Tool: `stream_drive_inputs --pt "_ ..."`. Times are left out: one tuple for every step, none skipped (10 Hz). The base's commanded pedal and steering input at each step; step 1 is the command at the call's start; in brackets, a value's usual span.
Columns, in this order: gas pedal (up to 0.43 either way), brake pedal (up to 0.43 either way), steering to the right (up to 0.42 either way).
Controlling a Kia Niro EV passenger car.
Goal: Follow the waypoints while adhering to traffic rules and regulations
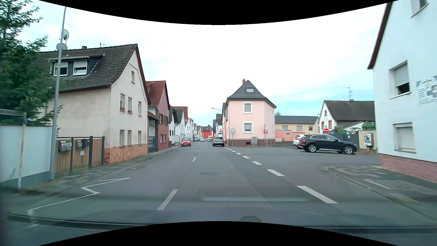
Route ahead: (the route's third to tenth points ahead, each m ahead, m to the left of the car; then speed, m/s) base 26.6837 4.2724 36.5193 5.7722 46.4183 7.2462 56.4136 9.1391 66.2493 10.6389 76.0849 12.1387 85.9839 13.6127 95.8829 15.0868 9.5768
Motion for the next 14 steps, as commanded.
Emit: stream_drive_inputs --pt "0.000 0.000 -0.053" --pt "0.000 0.000 -0.056" --pt "0.000 0.000 -0.059" --pt "0.000 0.000 -0.060" --pt "0.000 0.000 -0.060" --pt "0.000 0.000 -0.060" --pt "0.000 0.000 -0.060" --pt "0.000 0.000 -0.060" --pt "0.000 0.000 -0.060" --pt "0.000 0.000 -0.060" --pt "0.020 0.000 -0.060" --pt "0.020 0.000 -0.060" --pt "0.020 0.000 -0.056" --pt "0.020 0.000 -0.051"
